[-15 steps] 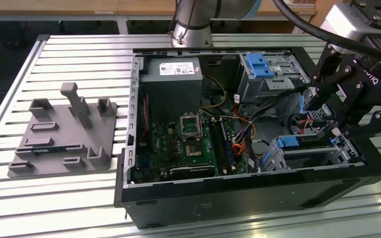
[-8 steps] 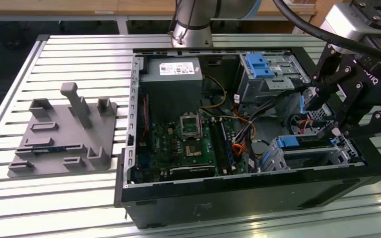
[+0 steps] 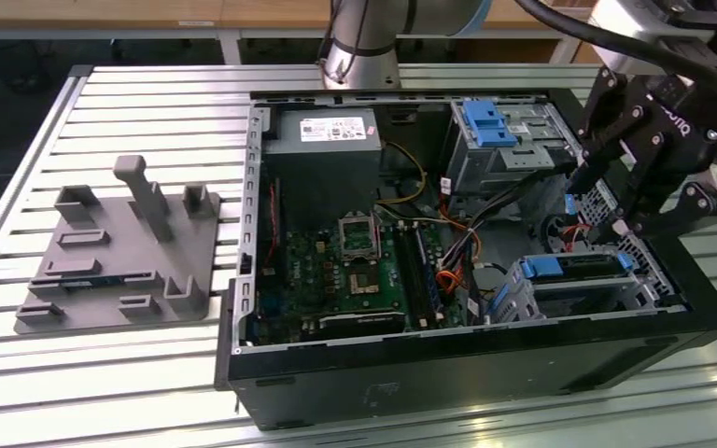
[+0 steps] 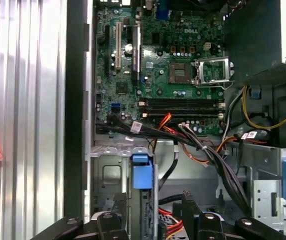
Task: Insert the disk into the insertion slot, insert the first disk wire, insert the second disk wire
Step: 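Insert the first disk wire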
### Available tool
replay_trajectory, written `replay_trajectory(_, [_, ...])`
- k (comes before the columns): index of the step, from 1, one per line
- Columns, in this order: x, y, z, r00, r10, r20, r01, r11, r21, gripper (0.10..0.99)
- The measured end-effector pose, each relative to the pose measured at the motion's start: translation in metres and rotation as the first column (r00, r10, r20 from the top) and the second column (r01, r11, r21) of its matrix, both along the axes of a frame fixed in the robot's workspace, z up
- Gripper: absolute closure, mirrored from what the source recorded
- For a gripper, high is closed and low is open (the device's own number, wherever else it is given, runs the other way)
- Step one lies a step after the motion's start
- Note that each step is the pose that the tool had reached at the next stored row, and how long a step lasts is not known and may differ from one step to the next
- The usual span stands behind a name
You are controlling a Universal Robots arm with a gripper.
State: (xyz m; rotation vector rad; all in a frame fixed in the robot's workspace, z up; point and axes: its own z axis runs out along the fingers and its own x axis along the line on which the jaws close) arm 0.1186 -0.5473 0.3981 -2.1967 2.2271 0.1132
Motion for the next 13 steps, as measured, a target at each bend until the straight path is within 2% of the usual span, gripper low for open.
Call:
replay_trajectory(6, [0.0021,0.0013,-0.001,1.0,0.0,-0.0001,0.0,1.0,0.0,0.529])
replay_trajectory(10, [0.0145,0.002,-0.0024,1.0,0.0,-0.0002,0.0,1.0,-0.004,0.529])
replay_trajectory(13, [0.0276,0.0022,-0.0035,1.0,0.0,-0.0002,0.0,1.0,-0.005,0.529])
